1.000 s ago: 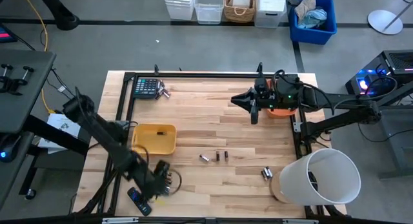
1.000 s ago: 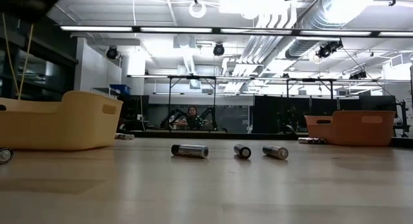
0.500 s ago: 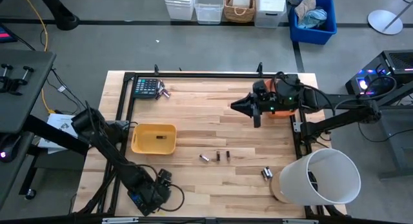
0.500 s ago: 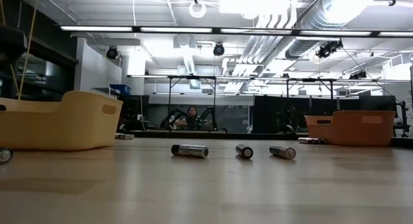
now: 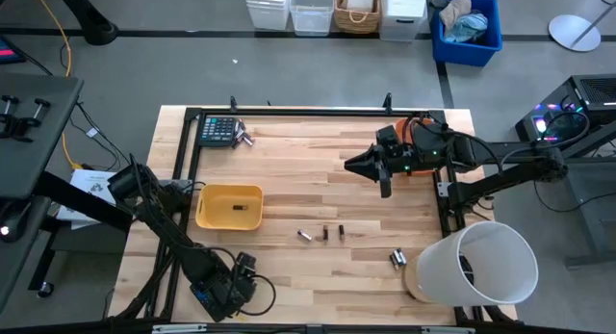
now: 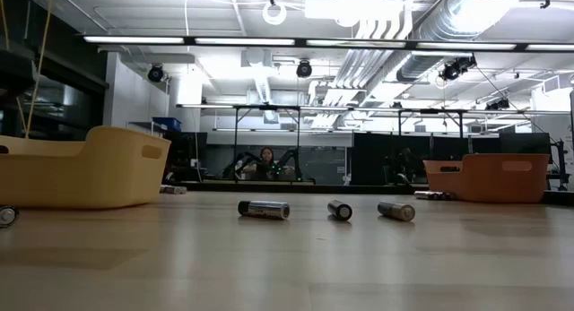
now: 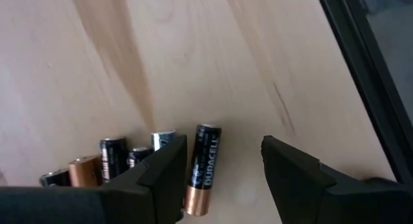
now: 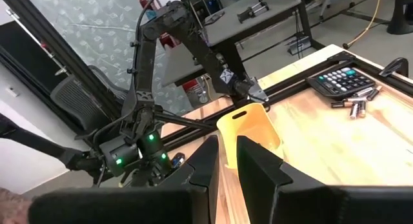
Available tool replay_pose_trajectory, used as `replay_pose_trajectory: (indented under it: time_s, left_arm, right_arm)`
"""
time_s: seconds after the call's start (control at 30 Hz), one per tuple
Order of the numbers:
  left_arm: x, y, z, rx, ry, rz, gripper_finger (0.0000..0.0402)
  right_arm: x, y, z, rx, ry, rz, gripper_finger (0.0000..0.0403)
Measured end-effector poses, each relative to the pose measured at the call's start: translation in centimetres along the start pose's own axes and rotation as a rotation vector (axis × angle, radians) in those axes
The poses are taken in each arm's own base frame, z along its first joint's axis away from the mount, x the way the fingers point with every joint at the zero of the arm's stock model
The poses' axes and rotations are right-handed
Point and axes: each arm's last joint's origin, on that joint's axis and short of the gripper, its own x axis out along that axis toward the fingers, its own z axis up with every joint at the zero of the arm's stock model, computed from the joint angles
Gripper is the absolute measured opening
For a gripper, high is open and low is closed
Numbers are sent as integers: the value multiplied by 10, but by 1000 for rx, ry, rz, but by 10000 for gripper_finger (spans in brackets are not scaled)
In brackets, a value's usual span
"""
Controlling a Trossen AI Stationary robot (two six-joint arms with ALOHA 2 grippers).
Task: Sort batteries
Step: Put the black battery into the yellow bin
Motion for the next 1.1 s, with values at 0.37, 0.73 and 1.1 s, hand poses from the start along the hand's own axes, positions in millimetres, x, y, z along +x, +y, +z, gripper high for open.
replay_pose_trajectory:
  time_s: [0.37,0.73,1.1]
  left_arm:
    - [6,-5,-4,30,19,17,187]
    - [19,-3,-6,15,70,12,114]
    - [-58,10,5,-173,-93,-121,26]
  right_arm:
    - [0,0,-2,-2,18,-5,51]
    - [0,-1,-3,-2,29,-11,51]
    - [0,-1,-4,-2,34,-14,51]
